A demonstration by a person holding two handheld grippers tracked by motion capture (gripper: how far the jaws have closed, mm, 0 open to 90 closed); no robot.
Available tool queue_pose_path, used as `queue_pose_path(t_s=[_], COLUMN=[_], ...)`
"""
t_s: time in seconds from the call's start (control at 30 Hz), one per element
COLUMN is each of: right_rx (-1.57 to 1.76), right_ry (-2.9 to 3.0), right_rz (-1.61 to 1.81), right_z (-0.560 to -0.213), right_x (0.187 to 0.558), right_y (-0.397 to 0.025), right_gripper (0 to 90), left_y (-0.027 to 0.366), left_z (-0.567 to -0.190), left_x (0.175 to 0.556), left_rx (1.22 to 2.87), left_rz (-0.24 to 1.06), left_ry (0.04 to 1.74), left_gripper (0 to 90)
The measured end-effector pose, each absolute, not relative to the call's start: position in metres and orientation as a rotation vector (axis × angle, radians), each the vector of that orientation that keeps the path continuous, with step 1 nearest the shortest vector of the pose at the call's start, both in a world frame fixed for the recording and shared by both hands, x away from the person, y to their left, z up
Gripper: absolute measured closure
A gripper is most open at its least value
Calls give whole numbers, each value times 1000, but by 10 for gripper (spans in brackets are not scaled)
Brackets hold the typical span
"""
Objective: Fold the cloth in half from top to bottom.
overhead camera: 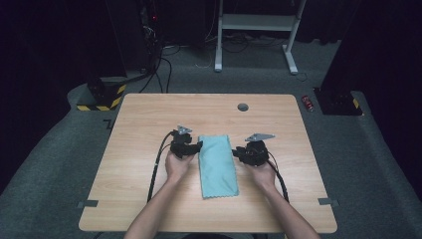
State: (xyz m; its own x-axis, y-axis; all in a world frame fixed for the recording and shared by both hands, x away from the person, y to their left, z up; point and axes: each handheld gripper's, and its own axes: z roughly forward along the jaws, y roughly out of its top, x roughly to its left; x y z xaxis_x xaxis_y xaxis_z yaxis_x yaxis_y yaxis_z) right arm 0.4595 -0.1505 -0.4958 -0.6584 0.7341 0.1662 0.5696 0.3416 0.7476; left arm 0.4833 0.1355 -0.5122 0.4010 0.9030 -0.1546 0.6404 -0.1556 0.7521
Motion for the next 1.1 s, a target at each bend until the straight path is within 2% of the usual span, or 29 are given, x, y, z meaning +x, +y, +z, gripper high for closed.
queue_pose_path(t_s=[0.07, 0.17, 0.27, 0.6, 0.9, 1.1], right_rx=[1221, 1259, 1284, 1395, 1413, 1360], right_ry=[2399, 2387, 2378, 2353, 2349, 2348], right_rz=[1206, 1183, 1160, 1094, 1011, 981], right_z=[-497, -498, -499, -496, -512, -513], right_x=[473, 487, 500, 539, 547, 546], right_y=[-148, -143, -138, -117, -104, -100], right_gripper=[702, 696, 694, 669, 667, 739], left_y=[136, 138, 136, 138, 127, 121], left_z=[-514, -514, -513, -518, -516, -517], left_x=[490, 496, 504, 510, 515, 514], left_rx=[1925, 1879, 1917, 1866, 1934, 1965], left_rz=[424, 420, 431, 409, 380, 413], left_ry=[1343, 1362, 1360, 1388, 1354, 1335], left_gripper=[442, 450, 443, 467, 486, 579])
